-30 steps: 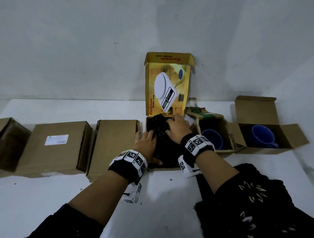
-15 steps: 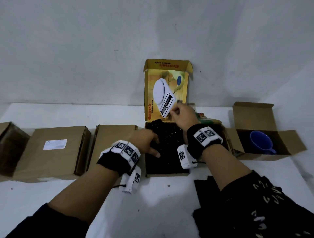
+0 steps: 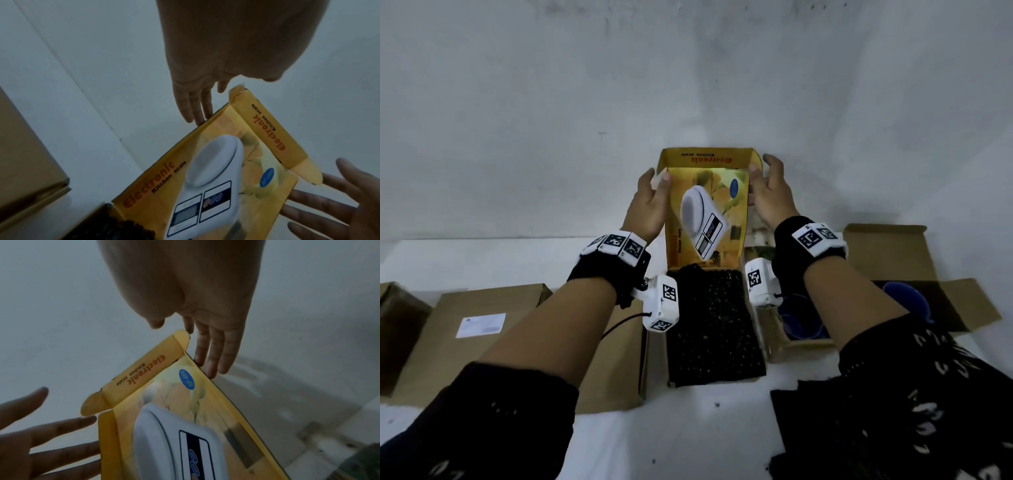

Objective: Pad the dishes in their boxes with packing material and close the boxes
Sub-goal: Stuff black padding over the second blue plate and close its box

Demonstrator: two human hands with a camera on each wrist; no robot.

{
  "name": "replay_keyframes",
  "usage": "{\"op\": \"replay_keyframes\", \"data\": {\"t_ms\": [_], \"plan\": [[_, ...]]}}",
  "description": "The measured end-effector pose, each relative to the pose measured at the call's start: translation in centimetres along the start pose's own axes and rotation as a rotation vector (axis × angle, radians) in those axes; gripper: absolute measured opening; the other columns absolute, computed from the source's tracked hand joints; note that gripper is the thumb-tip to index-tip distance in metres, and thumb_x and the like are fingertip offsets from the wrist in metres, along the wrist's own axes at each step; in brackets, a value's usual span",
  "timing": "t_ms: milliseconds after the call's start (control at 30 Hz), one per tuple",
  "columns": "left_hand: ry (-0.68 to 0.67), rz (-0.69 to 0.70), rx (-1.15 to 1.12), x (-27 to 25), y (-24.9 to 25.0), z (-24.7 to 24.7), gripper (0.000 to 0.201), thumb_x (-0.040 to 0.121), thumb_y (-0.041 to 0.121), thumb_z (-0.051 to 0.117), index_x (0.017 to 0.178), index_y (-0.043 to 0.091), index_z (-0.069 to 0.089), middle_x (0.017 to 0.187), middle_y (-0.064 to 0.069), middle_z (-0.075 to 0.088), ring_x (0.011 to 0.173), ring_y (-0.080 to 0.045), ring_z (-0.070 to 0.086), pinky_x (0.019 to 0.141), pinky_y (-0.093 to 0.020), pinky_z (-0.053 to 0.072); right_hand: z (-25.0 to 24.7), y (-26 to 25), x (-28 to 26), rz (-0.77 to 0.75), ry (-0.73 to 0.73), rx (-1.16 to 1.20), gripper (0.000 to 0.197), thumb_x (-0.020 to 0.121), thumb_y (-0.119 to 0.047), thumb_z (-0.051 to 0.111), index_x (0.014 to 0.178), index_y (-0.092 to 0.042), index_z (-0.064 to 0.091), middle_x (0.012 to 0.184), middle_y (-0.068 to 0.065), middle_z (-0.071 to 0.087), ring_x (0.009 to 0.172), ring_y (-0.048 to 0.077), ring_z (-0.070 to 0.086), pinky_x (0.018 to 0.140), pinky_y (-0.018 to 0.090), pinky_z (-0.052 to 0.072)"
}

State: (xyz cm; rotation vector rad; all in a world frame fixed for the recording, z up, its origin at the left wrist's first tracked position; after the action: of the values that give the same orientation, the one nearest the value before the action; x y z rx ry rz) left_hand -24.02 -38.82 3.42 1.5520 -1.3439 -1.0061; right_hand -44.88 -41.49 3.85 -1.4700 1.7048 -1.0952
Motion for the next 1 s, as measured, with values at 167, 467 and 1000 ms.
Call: {"op": "replay_keyframes", "data": {"t_ms": [167,467,1000], "plan": [[0.028,0.105,-0.063,-5.4,0.5,-1.0,0.053,0.099,0.052,0.016,0.135,0.025,0.043,0.123,-0.007,0.057,0.107,-0.021,0.059,0.092,-0.034,0.046,-1.7,-1.0,-5.1,-0.091,0.034,-0.064,0.049,0.096,-0.058,0.021,0.121,-0.024,0.046,0.096,0.004,0.063,0.092,0.027,0.064,0.088,0.046,0.051],[0.091,-0.003,-0.216,-15.9,-2.7,-0.6,0.046,0.098,0.052,0.029,0.104,0.018,0.06,0.098,0.001,0.065,0.089,-0.009,0.062,0.075,-0.027,0.049,-2.8,2.6,-16.8,-0.091,0.06,0.101,0.029,0.1,-0.03,0.041,0.108,-0.011,0.061,0.096,0.007,0.064,0.091,0.019,0.058,0.087,0.033,0.047],[-0.007,-0.22,0.129,-20.7,-11.4,3.1,0.039,0.092,0.024,0.057,0.125,0.004,0.053,0.118,-0.014,0.063,0.107,-0.028,0.059,0.096,-0.04,0.047,0.0,10.7,-25.5,0.13,-0.189,-0.28,0.046,0.093,-0.01,0.047,0.137,-0.002,0.043,0.131,0.018,0.053,0.121,0.031,0.049,0.104,0.04,0.039]]}}
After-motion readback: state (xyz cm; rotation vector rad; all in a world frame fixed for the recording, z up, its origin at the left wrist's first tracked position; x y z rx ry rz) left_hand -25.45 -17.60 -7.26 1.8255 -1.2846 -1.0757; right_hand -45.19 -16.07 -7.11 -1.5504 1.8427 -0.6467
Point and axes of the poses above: each hand's wrist, its own x-axis towards the middle knuckle, its own z-axis out of the palm, y = z × x, the point moved 1 cm from there along x, towards the middle knuckle
